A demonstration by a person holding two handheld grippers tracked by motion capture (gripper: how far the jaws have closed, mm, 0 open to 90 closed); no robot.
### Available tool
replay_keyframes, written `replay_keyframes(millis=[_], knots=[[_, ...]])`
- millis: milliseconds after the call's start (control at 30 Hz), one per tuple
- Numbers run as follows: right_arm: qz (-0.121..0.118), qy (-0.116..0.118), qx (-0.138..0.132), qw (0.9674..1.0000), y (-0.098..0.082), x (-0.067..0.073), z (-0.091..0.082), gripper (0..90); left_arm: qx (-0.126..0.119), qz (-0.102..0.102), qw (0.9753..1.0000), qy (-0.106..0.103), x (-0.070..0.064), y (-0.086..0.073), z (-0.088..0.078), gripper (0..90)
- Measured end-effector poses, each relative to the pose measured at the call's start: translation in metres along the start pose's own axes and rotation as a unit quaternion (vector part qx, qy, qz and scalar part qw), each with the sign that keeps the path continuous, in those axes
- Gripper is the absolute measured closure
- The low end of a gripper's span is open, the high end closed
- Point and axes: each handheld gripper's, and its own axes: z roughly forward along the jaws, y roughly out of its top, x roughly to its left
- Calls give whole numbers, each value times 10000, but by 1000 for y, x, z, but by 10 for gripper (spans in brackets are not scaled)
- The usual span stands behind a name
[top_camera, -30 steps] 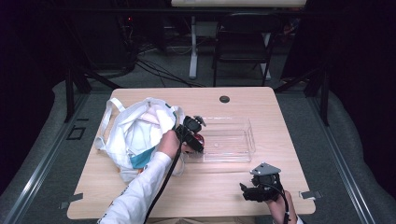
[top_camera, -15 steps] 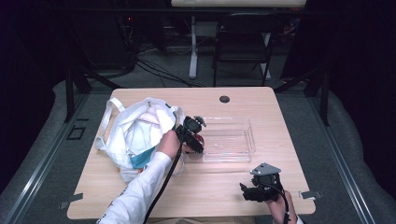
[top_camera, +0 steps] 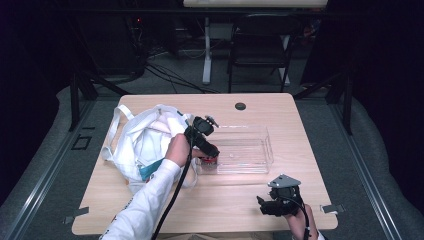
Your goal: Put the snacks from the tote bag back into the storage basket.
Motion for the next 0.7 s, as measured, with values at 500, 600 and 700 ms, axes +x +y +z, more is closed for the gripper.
replay_keyframes(millis=[500, 600, 700], knots=[[2, -21, 39, 10000, 0, 0, 0, 143, -378, -261, 9987, 238, 29, -22, -47, 78], [13, -17, 53, 10000, 0, 0, 0, 141, -425, -361, 9981, 276, 35, -30, -55, 53], [21, -18, 38, 10000, 0, 0, 0, 140, -453, -445, 9974, 349, 41, -38, -60, 30]])
